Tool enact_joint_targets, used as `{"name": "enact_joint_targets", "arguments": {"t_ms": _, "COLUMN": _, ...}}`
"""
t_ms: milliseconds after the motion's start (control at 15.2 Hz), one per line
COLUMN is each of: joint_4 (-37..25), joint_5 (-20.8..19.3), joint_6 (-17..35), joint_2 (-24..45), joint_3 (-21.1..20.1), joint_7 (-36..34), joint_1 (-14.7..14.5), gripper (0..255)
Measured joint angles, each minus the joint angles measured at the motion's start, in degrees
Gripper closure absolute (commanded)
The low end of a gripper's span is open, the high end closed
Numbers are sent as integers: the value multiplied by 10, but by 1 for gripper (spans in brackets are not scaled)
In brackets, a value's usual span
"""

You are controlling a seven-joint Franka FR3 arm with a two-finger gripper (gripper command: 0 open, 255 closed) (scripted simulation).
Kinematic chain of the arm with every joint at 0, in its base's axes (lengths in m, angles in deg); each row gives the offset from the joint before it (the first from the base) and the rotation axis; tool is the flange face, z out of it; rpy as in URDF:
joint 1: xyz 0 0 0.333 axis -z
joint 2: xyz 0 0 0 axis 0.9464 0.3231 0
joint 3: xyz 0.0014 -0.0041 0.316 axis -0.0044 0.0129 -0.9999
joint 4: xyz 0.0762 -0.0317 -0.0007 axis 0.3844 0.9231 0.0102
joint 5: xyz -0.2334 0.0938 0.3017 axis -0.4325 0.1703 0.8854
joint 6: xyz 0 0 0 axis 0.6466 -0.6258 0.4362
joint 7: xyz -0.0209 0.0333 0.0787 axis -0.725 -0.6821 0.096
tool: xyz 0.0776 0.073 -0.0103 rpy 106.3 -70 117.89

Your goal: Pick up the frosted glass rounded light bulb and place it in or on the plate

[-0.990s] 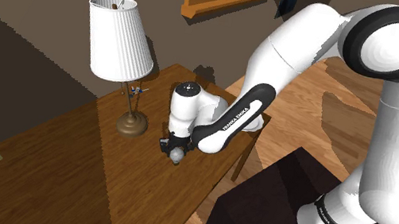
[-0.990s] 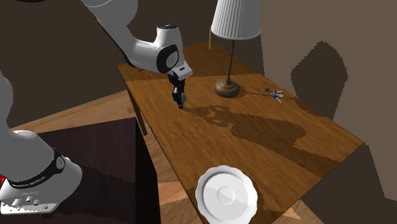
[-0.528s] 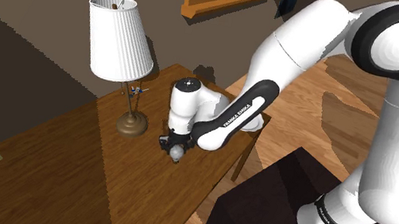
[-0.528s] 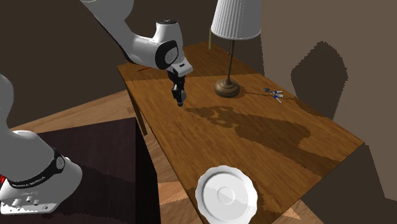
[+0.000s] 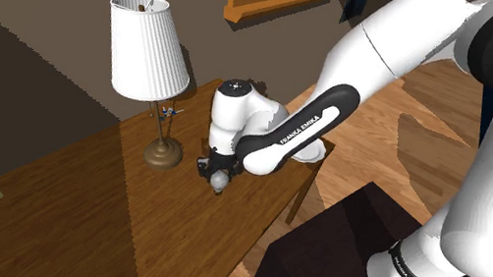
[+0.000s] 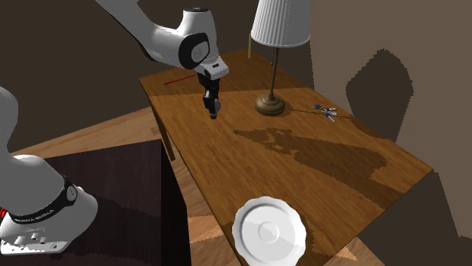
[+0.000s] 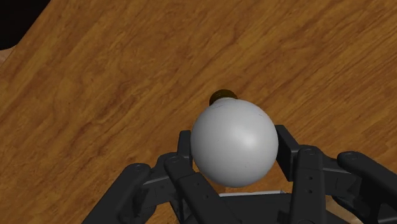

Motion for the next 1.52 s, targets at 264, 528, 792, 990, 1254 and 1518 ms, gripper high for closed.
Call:
{"name": "enact_joint_targets", "arguments": {"t_ms": 264, "joint_4": -1, "joint_5": 25, "joint_6": -26, "joint_2": -28, "joint_3": -15, "joint_7": 17, "joint_1": 9, "gripper": 255}}
{"name": "enact_joint_targets", "arguments": {"t_ms": 528, "joint_4": 21, "joint_5": 47, "joint_6": -25, "joint_2": -54, "joint_3": -16, "joint_7": 58, "joint_1": 37, "gripper": 255}}
{"name": "enact_joint_targets", "arguments": {"t_ms": 792, "joint_4": 54, "joint_5": 77, "joint_6": -15, "joint_2": -84, "joint_3": -8, "joint_7": 131, "joint_1": 82, "gripper": 255}}
{"name": "enact_joint_targets", "arguments": {"t_ms": 990, "joint_4": 75, "joint_5": 97, "joint_6": -7, "joint_2": -102, "joint_3": 2, "joint_7": 188, "joint_1": 115, "gripper": 255}}
{"name": "enact_joint_targets", "arguments": {"t_ms": 1254, "joint_4": 97, "joint_5": 124, "joint_6": -3, "joint_2": -124, "joint_3": 20, "joint_7": 268, "joint_1": 156, "gripper": 255}}
{"name": "enact_joint_targets", "arguments": {"t_ms": 1518, "joint_4": 98, "joint_5": 141, "joint_6": -6, "joint_2": -130, "joint_3": 42, "joint_7": 340, "joint_1": 192, "gripper": 255}}
